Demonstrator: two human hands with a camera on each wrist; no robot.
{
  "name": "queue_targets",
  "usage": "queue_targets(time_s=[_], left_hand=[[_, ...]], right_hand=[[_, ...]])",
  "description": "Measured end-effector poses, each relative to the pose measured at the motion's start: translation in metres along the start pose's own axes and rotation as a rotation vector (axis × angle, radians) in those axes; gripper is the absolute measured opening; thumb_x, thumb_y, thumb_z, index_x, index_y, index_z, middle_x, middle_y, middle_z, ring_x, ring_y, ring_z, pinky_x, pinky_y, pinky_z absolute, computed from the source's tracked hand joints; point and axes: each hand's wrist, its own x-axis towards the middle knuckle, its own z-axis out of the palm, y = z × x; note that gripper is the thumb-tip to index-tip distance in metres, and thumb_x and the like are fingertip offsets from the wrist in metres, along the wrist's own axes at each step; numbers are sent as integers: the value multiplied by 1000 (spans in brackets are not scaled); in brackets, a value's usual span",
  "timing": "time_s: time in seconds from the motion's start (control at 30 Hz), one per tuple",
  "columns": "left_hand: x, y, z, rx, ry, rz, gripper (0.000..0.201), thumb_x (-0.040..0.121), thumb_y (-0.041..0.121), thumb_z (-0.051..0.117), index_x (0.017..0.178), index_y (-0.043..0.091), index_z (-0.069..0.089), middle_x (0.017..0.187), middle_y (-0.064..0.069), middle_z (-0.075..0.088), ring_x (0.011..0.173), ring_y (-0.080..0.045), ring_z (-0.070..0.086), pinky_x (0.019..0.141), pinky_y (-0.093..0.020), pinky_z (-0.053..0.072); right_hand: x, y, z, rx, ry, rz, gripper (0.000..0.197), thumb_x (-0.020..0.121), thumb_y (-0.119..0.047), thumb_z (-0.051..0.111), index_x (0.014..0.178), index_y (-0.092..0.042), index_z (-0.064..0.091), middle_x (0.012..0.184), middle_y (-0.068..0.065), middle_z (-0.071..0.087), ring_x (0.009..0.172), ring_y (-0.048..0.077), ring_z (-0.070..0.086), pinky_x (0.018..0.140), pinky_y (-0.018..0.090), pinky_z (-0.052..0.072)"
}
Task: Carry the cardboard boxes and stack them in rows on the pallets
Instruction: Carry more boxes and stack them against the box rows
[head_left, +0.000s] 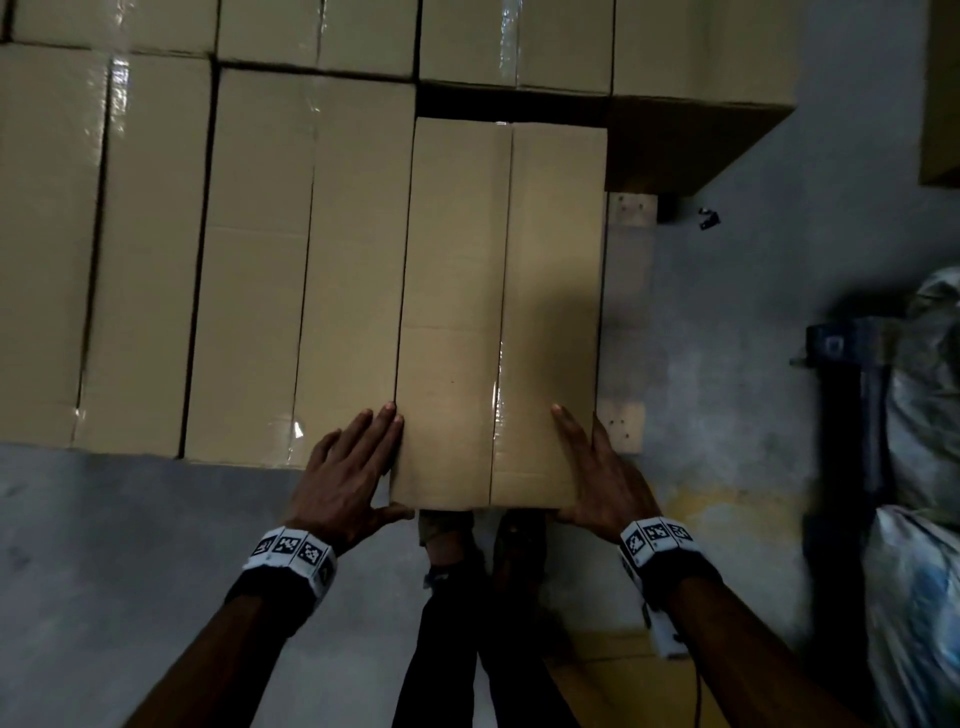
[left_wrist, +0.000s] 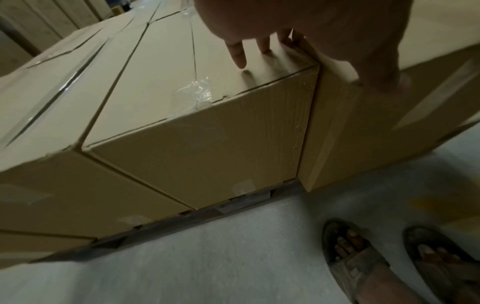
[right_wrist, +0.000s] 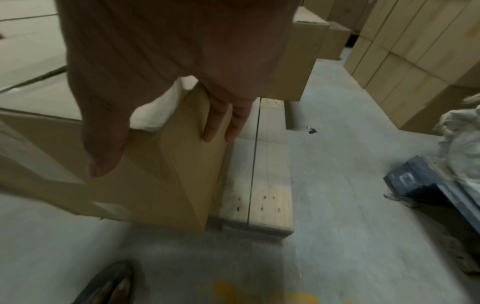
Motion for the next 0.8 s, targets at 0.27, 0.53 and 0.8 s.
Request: queue_targets(time_s=[0.27,0.53,0.8], left_hand=[[12,-10,-2,48,41,72,123,69,73,77,163,17,22,171,-2,16,147,-34,37,105,-52,47],[26,-22,-10,51,76,131,125,58,54,93,159,14,31,165,-5,32,135,-36,47,97,-49,52],[26,-23,3,-33,109,150,116,70,41,91,161,10,26,168,-8,23,155,-32,23,117,-48,39]], right_hand=[[11,0,-15,47,-1,13,147,60,-47,96,149,-63,-19,170,-2,-2,138,37,46,100,52,52],[19,-4,-25,52,-25,61,149,58,-45,98,145,-68,-21,172,2,-5,139,40,47,97,52,53],[22,-9,-29,53,-42,90,148,60,-44,96,143,-69,-23,171,9,4,137,42,49,101,54,51]])
